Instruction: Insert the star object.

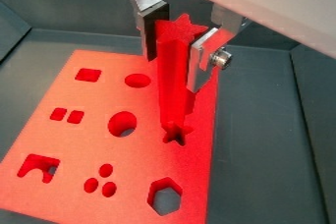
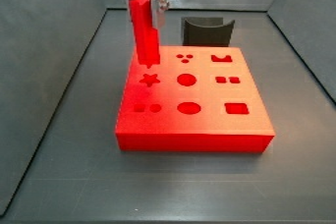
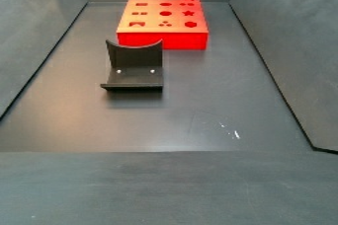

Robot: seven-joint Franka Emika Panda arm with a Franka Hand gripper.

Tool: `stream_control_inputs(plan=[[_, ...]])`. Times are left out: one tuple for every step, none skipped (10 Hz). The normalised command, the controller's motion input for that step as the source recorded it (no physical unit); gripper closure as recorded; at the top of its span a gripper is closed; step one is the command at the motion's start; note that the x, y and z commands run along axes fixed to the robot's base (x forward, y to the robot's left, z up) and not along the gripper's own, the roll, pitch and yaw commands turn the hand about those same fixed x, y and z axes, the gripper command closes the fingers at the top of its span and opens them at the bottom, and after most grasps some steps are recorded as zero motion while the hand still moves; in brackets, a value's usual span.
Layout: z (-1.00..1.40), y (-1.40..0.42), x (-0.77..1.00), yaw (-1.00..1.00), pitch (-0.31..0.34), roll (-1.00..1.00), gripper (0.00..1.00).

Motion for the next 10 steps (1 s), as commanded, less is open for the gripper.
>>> stream_control_inputs(plan=[[-0.13, 0.0, 0.26, 0.0, -0.017, 0.1, 1.0], [-0.16, 0.0, 0.32, 0.0, 0.0, 0.14, 1.0], [-0.21, 0.0, 0.35, -0.05, 0.077, 0.15, 1.0], [-0.37, 0.0, 0.18, -0.13, 0.107, 0.12, 1.0], [-0.3, 0.0, -0.01, 0.0, 0.073, 0.04, 1.0], [-0.12, -0.07, -0.03, 0.07, 0.086, 0.04, 1.0], [-0.09, -0.03, 0.0, 0.0, 0.1, 0.08, 1.0], [-0.01, -0.01, 0.0, 0.0, 0.129, 0.12, 1.0], [0.0, -0.07, 0.0, -0.01, 0.123, 0.12, 1.0], [-0.11, -0.03, 0.12, -0.08, 0.084, 0.1, 1.0]])
